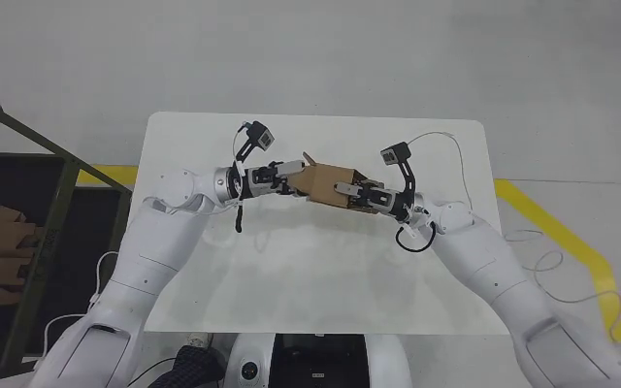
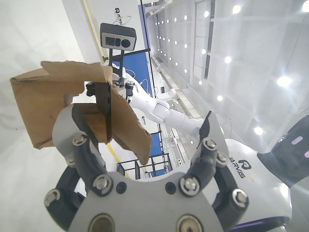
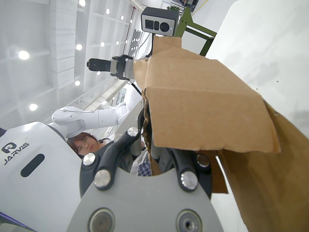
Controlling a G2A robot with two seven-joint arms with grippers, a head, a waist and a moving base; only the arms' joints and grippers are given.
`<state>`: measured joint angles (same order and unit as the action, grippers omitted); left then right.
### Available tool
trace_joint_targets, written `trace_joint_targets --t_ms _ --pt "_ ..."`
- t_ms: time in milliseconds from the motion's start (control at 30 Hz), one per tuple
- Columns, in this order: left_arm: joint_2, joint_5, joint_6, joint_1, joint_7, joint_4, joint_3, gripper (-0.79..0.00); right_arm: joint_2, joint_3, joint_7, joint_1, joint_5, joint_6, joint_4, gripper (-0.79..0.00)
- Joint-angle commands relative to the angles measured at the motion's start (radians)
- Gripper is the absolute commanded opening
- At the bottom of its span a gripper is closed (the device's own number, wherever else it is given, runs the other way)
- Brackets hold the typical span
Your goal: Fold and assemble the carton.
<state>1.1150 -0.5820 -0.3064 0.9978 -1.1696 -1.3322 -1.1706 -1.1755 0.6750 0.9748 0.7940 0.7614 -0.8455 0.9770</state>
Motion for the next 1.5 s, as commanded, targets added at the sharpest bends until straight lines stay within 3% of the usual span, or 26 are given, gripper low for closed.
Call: trace_joint_targets --t_ms 0,367,867,1100,1467 --pt "-0.001 -0.008 -0.006 -0.003 -0.002 0.007 -0.011 0.000 0.001 0.002 -0.002 0.000 0.000 -0.002 -0.002 -0.785" --pt "-0.015 -0.020 -0.025 -0.023 -0.011 0.022 -0.087 0.000 0.006 -0.015 0.011 0.007 -0.014 0.011 0.022 -0.785" --pt "-0.005 0.010 -0.057 -0.081 0.007 0.080 -0.052 0.000 -0.013 -0.080 0.027 -0.013 -0.016 0.027 0.031 -0.785" --pt "-0.003 -0.014 -0.032 -0.071 -0.054 0.076 -0.026 0.000 -0.013 -0.064 0.013 -0.031 0.015 0.013 -0.003 -0.785" --pt "-0.003 -0.013 -0.014 -0.033 -0.054 0.048 -0.013 0.000 -0.005 -0.046 0.006 -0.033 0.021 0.006 -0.006 -0.785"
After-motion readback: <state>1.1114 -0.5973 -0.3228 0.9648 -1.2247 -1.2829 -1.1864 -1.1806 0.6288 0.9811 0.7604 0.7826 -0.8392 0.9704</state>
